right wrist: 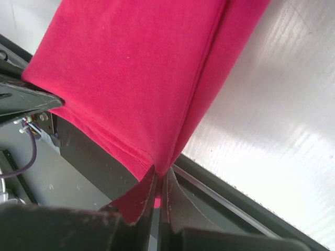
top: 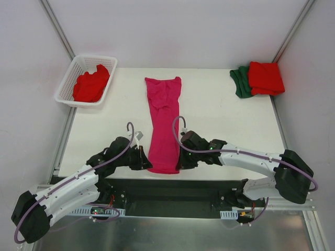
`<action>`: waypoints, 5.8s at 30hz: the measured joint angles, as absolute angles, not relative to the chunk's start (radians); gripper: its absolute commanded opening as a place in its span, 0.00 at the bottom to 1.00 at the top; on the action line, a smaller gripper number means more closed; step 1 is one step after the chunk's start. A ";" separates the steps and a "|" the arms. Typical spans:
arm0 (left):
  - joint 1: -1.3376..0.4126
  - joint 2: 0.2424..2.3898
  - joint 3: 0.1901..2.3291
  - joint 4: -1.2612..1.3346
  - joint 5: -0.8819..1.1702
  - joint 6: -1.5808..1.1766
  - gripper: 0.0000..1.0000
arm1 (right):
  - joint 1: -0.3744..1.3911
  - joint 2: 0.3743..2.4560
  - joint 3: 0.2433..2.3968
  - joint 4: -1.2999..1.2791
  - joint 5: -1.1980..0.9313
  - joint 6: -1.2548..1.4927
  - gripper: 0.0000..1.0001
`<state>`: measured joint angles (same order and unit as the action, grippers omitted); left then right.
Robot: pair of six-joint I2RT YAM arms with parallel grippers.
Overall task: Fold and stack the t-shirts
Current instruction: Grab the bottom of the folded rectangular tshirt with both arms, then fold the folded rectangular tshirt in 1/3 of the way
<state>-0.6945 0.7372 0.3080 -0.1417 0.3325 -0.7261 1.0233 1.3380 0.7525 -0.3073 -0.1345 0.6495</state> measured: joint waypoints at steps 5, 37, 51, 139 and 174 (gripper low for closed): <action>-0.701 0.730 0.396 -0.216 0.328 -0.722 0.00 | 1.028 1.299 0.797 -0.389 -0.100 0.626 0.01; -0.639 1.216 0.922 -0.241 0.094 -0.455 0.00 | 0.719 1.512 1.196 -0.491 -0.016 0.336 0.01; -0.476 1.388 1.067 -0.189 0.106 -0.352 0.00 | 0.592 1.758 1.437 -0.432 -0.170 0.241 0.01; -0.527 1.671 1.132 0.020 0.206 -0.279 0.00 | 0.334 1.765 1.335 -0.296 -0.268 0.095 0.54; -0.468 1.999 1.340 0.066 0.080 -0.224 0.00 | 0.334 1.737 1.290 -0.303 -0.259 0.070 0.54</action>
